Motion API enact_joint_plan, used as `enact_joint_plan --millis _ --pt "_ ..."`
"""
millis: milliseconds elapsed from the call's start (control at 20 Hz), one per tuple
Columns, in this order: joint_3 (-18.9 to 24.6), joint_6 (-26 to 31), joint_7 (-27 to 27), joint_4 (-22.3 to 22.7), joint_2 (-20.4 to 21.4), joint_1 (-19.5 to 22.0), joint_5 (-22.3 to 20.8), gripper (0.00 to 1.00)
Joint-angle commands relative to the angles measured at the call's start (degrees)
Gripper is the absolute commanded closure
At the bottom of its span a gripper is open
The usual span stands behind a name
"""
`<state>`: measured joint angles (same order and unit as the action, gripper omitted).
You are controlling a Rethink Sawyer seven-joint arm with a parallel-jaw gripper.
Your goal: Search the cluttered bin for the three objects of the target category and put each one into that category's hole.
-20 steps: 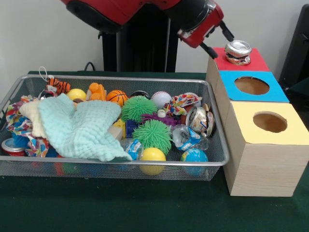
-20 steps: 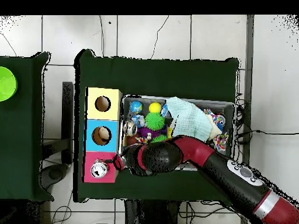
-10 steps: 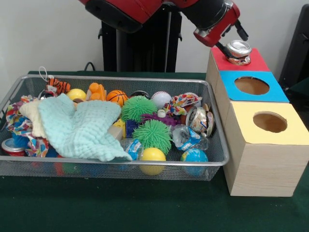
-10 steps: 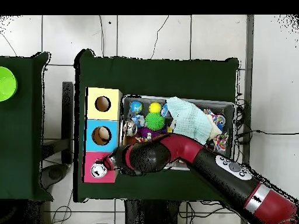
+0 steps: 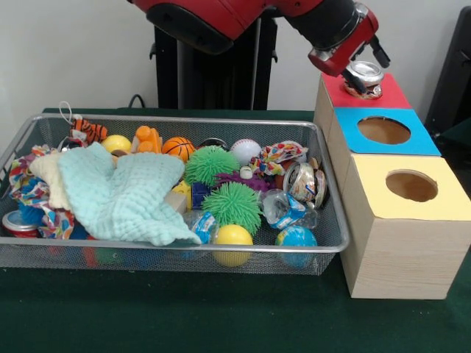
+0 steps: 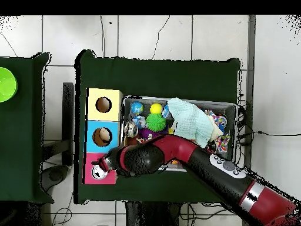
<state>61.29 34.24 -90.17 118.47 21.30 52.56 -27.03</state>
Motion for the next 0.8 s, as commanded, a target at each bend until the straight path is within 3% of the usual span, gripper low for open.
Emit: enact_joint_plan --millis 50,450,800 --pt "-6.0 -1.2 1.4 -8.0 1.5 -3.0 -5.1 0.0" --pt "-9.2 4.2 2.9 -8.1 4.9 -6.6 -6.8 0.0" --pt "-13.0 18.9 7.6 -8.8 8.9 -10.4 -6.1 0.0"
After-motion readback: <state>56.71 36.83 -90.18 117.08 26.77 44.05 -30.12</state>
